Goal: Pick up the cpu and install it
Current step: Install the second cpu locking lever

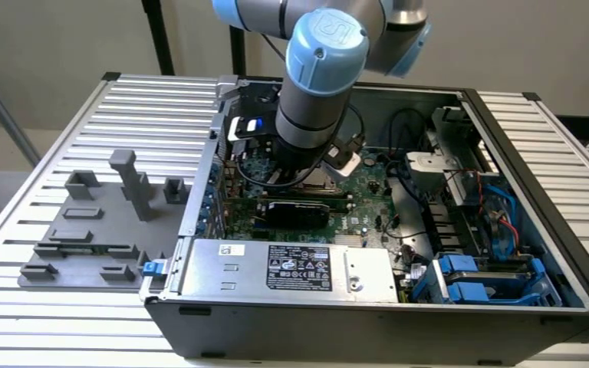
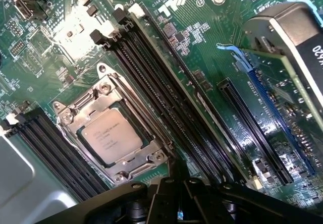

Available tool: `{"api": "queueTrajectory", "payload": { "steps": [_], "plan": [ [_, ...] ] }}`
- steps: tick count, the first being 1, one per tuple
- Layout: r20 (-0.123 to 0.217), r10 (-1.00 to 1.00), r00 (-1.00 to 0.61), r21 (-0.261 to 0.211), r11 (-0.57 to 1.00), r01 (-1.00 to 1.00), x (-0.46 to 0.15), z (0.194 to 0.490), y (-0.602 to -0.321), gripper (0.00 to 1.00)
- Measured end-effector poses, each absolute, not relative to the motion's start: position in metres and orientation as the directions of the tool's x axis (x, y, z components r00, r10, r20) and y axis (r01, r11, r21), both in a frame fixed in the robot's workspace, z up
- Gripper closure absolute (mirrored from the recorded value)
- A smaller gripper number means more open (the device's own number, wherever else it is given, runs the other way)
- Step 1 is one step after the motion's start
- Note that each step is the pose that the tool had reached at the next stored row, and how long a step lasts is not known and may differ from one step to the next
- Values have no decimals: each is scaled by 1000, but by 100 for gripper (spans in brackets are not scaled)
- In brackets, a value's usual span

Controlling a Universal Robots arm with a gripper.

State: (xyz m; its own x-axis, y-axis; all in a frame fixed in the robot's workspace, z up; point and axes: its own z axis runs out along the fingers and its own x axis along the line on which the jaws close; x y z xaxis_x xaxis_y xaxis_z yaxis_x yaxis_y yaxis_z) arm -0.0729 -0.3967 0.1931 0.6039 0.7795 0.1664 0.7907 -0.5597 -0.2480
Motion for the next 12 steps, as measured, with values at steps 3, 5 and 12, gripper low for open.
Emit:
{"api": "queueTrajectory", "payload": {
  "steps": [3,5,12],
  "plan": [
    [161,780,604,-246,-561,790,-73,193,-396,89],
    [157,781,605,-246,-562,790,-73,193,-396,89],
    [143,783,606,-246,-565,788,-73,201,-396,89]
  ]
}}
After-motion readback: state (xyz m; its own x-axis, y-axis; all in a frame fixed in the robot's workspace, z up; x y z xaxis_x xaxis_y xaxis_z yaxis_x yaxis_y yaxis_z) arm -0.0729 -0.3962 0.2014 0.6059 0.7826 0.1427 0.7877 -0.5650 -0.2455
